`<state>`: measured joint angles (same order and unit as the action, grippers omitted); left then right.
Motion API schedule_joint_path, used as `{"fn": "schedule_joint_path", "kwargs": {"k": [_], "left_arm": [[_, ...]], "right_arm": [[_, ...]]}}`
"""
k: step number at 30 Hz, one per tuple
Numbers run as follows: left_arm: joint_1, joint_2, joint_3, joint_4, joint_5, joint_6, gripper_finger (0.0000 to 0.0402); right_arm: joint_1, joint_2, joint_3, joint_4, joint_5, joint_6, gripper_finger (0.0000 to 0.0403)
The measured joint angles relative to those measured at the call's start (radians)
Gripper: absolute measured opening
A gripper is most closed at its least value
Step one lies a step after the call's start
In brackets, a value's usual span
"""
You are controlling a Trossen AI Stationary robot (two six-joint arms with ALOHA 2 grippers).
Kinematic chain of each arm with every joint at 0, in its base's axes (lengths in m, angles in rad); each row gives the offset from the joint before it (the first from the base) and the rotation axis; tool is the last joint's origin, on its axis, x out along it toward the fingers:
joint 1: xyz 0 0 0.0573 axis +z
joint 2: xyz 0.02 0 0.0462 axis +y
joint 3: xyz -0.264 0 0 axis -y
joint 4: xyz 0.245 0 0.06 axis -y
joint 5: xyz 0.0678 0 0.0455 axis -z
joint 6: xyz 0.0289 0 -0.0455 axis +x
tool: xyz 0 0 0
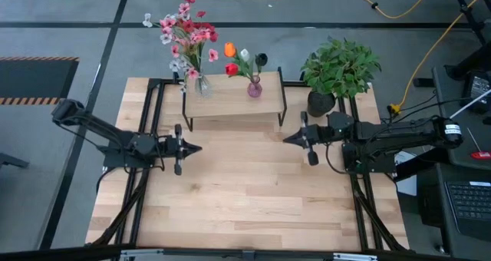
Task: Pick and place flowers into a vace then onto a shelf
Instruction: Return to Home Position
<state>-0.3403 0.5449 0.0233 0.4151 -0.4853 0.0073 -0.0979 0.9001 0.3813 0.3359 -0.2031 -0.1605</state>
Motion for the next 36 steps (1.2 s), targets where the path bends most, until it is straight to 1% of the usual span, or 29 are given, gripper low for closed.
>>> {"fn": "schedule_joint_path", "kwargs": {"k": [2, 4, 7, 8, 12, 14, 18, 23, 27, 31, 36], "left_arm": [[0.017, -0.057, 0.0, -0.025, 0.031, 0.033, 0.0002], [0.034, -0.107, 0.0, -0.052, 0.057, 0.07, 0.0002], [0.065, -0.178, -0.003, -0.101, 0.063, 0.095, 0.0003], [0.076, -0.201, -0.013, -0.101, 0.069, 0.101, 0.0003], [0.128, -0.298, -0.015, -0.213, 0.118, 0.088, 0.0002], [0.153, -0.343, -0.015, -0.242, 0.13, 0.085, 0.0003], [0.201, -0.41, -0.015, -0.293, 0.155, 0.088, 0.0002], [0.261, -0.455, -0.015, -0.335, 0.177, 0.115, 0.0003], [0.314, -0.466, -0.015, -0.337, 0.228, 0.129, 0.0002], [0.371, -0.468, -0.015, -0.363, 0.252, 0.09, 0.0003], [0.433, -0.468, -0.015, -0.37, 0.253, 0.084, 0.0003]], "right_arm": [[-0.008, 0.0, 0.0, 0.007, -0.074, -0.006, 0.0003], [-0.02, 0.0, 0.001, 0.006, -0.116, -0.006, 0.0003], [-0.045, 0.0, -0.004, -0.001, -0.116, -0.006, 0.0002], [-0.056, 0.0, -0.014, 0.019, -0.117, -0.007, 0.0002], [-0.117, 0.0, -0.096, 0.143, -0.172, 0.0, 0.0002], [-0.154, -0.019, -0.136, 0.183, -0.198, 0.0, 0.0002], [-0.227, -0.088, -0.188, 0.192, -0.25, 0.026, 0.0002], [-0.3, -0.208, -0.264, 0.192, -0.348, 0.059, 0.0002], [-0.34, -0.309, -0.318, 0.191, -0.35, 0.077, 0.0002], [-0.369, -0.392, -0.358, 0.191, -0.35, 0.073, 0.0002], [-0.405, -0.44, -0.375, 0.159, -0.349, 0.047, 0.0002]]}}
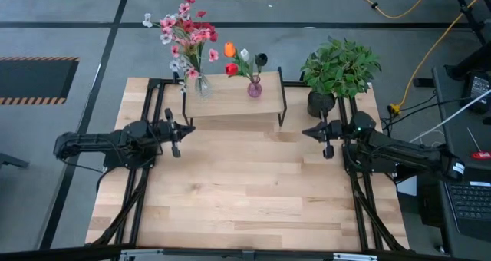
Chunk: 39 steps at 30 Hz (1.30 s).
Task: Pick and place flowers into a vace then onto a shelf
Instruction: Return to Home Position
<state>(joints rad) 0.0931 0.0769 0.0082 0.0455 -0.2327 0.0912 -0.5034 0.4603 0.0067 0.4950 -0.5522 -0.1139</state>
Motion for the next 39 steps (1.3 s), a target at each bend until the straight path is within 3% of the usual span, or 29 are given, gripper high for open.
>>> {"fn": "schedule_joint_path", "kwargs": {"k": [12, 20, 36, 39], "left_arm": [[0.058, 0.0, 0.0, 0.009, -0.06, -0.01, 0.0005], [0.058, 0.0, 0.0, 0.009, -0.061, -0.07, 0.0005], [0.058, 0.0, 0.0, 0.009, -0.062, -0.07, 0.0006], [0.058, 0.0, 0.0, 0.009, -0.062, -0.07, 0.0006]], "right_arm": [[-0.011, 0.002, 0.0, 0.001, 0.0, 0.012, 0.0002], [-0.011, 0.002, 0.0, 0.001, 0.007, 0.11, 0.0016], [-0.01, 0.002, 0.0, 0.0, 0.009, 0.109, 0.0019], [0.046, -0.026, 0.0, -0.013, 0.02, 0.153, 0.0019]]}}
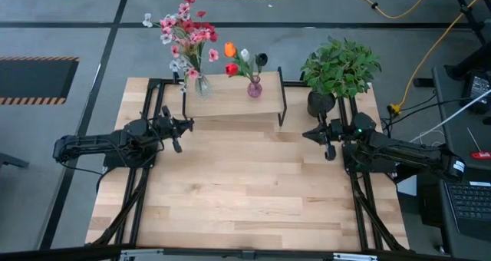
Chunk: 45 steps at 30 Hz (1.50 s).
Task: Pick and place flowers into a vace then onto a shelf
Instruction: Return to Home Position
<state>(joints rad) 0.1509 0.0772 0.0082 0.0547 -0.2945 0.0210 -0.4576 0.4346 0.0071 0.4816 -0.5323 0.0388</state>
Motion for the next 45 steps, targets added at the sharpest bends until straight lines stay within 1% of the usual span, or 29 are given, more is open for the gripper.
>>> {"fn": "schedule_joint_path", "kwargs": {"k": [1, 2, 5, 7, 9, 13, 14, 15, 17, 19, 45], "left_arm": [[0.0, 0.0, 0.0, 0.0, 0.0, 0.0, 0.0006], [0.0, 0.0, 0.0, 0.0, 0.0, 0.0, 0.0006], [0.0, 0.0, 0.0, 0.0, 0.0, 0.0, 0.0006], [0.0, 0.0, 0.0, 0.0, 0.0, 0.0, 0.0006], [0.0, 0.0, 0.0, 0.0, 0.0, 0.0, 0.0006], [0.0, 0.0, 0.0, 0.0, 0.0, 0.0, 0.0006], [0.0, 0.0, 0.0, 0.0, 0.0, 0.0, 0.0006], [0.0, 0.0, 0.0, 0.0, 0.0, 0.0, 0.0006], [0.0, 0.0, 0.0, 0.0, 0.0, 0.0, 0.0006], [0.0, 0.0, 0.0, 0.0, 0.0, 0.0, 0.0006], [0.0, 0.0, 0.0, 0.0, 0.0, 0.0, 0.0006]], "right_arm": [[0.037, -0.023, 0.0, 0.003, 0.0, 0.038, 0.0019], [0.078, -0.047, 0.001, -0.001, 0.008, 0.033, 0.0019], [0.209, -0.123, 0.001, -0.102, 0.059, -0.088, 0.0019], [0.278, -0.171, 0.001, -0.164, 0.111, -0.139, 0.0019], [0.337, -0.216, 0.001, -0.219, 0.209, -0.136, 0.0019], [0.424, -0.296, 0.001, -0.303, 0.44, -0.009, 0.0019], [0.437, -0.316, 0.001, -0.329, 0.475, 0.011, 0.0019], [0.446, -0.335, 0.001, -0.36, 0.489, 0.028, 0.0019], [0.457, -0.362, 0.0, -0.42, 0.494, 0.039, 0.0019], [0.463, -0.371, 0.0, -0.453, 0.475, 0.035, 0.0019], [0.47, -0.365, 0.0, -0.449, 0.468, 0.032, 0.0019]]}}
